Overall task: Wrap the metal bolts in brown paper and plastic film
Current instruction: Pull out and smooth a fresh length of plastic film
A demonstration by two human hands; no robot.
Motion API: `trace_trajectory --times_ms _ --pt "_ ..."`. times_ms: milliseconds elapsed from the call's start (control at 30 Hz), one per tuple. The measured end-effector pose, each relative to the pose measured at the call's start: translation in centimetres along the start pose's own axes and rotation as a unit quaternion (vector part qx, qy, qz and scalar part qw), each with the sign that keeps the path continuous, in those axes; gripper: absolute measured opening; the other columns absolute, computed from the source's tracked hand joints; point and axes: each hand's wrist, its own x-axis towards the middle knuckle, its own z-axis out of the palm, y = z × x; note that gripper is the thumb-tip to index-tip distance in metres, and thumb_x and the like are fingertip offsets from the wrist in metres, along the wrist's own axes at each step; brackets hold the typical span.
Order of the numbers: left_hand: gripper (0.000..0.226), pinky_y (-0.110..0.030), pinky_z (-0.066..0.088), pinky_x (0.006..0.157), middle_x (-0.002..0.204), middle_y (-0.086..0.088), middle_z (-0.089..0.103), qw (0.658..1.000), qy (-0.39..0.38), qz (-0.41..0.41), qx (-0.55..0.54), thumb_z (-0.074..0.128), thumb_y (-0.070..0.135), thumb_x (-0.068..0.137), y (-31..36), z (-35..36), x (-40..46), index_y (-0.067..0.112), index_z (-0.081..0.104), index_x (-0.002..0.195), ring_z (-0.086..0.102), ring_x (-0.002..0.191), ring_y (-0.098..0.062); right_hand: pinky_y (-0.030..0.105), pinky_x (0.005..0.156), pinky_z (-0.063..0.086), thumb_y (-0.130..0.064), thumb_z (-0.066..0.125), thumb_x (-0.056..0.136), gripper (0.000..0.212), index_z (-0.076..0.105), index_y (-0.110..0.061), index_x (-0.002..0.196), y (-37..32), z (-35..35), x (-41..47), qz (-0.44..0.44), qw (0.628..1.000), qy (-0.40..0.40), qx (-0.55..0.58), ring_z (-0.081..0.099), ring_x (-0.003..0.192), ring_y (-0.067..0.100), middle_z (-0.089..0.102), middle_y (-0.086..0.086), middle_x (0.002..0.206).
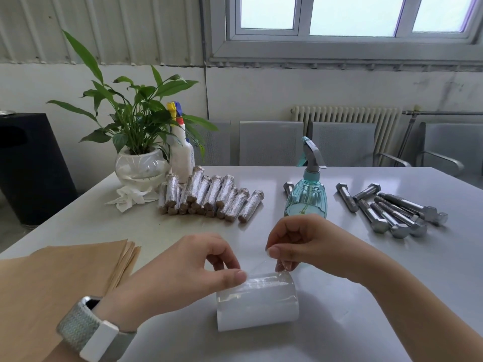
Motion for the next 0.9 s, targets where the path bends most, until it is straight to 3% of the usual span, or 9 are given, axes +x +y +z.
trace_trajectory --times_ms 167,233,433,533,667,767,900 --pt "0.006 -0.022 0.05 0.056 0.077 0.004 0.07 0.996 -0.022 -0.053 -0.07 0.075 0.034 0.084 -0.4 -0.2 0.0 0.032 0.071 0.08 0.06 0.055 -0.008 0.027 0.068 0.056 -0.023 0.076 0.079 0.003 0.073 -0.023 0.08 -0.1 0.0 0.0 0.004 1.0 -0.003 0.003 0.07 0.072 0.019 0.072 0.011 0.076" --pt "0.007 -0.023 0.05 0.057 0.074 0.003 0.07 0.995 -0.019 -0.065 -0.074 0.073 0.032 0.086 -0.6 -0.3 0.1 0.031 0.07 0.08 0.061 0.055 -0.01 0.027 0.068 0.056 -0.03 0.076 0.073 0.01 0.073 -0.023 0.079 -0.1 0.0 0.0 0.006 1.0 -0.001 0.002 0.07 0.071 0.019 0.072 0.011 0.076" --pt "0.011 -0.029 0.053 0.059 0.081 -0.004 0.074 0.991 -0.011 -0.078 -0.107 0.068 0.03 0.091 -1.1 -0.8 0.0 0.029 0.069 0.08 0.065 0.06 -0.018 0.029 0.069 0.057 -0.029 0.076 0.074 0.01 0.073 -0.022 0.08 0.0 -0.1 0.1 0.006 1.0 0.0 -0.001 0.07 0.072 0.022 0.072 0.011 0.076" --pt "0.015 -0.034 0.054 0.062 0.083 -0.002 0.074 0.989 -0.027 -0.08 -0.122 0.07 0.045 0.085 -1.0 -1.1 -0.1 0.03 0.07 0.086 0.064 0.06 -0.017 0.027 0.069 0.056 -0.028 0.076 0.075 0.007 0.073 -0.024 0.08 0.0 -0.1 0.0 0.004 1.0 -0.002 0.0 0.07 0.073 0.022 0.072 0.012 0.077" --pt "0.054 -0.034 0.053 0.063 0.083 0.002 0.071 0.99 -0.058 -0.092 -0.091 0.066 0.078 0.062 -0.4 -0.1 0.0 0.035 0.073 0.093 0.06 0.063 -0.012 0.026 0.067 0.055 -0.03 0.075 0.072 0.008 0.074 -0.025 0.079 -0.1 0.0 -0.1 -0.001 1.0 -0.008 0.014 0.07 0.072 0.02 0.072 0.012 0.076" --pt "0.058 -0.028 0.045 0.057 0.065 0.008 0.062 0.991 -0.036 -0.106 -0.078 0.067 0.082 0.053 -0.1 0.7 0.4 0.034 0.073 0.084 0.052 0.058 -0.007 0.025 0.067 0.056 -0.027 0.076 0.072 0.011 0.073 -0.02 0.08 -0.1 0.0 -0.1 -0.001 1.0 -0.006 0.017 0.069 0.07 0.019 0.071 0.017 0.077" --pt "0.047 -0.015 0.038 0.051 0.065 0.011 0.065 0.994 -0.008 -0.105 -0.039 0.066 0.075 0.056 0.3 0.8 0.5 0.035 0.072 0.081 0.051 0.054 0.001 0.026 0.068 0.056 -0.025 0.077 0.074 0.008 0.073 -0.021 0.079 -0.1 0.0 -0.1 0.002 1.0 -0.015 0.019 0.068 0.07 0.02 0.07 0.014 0.074"
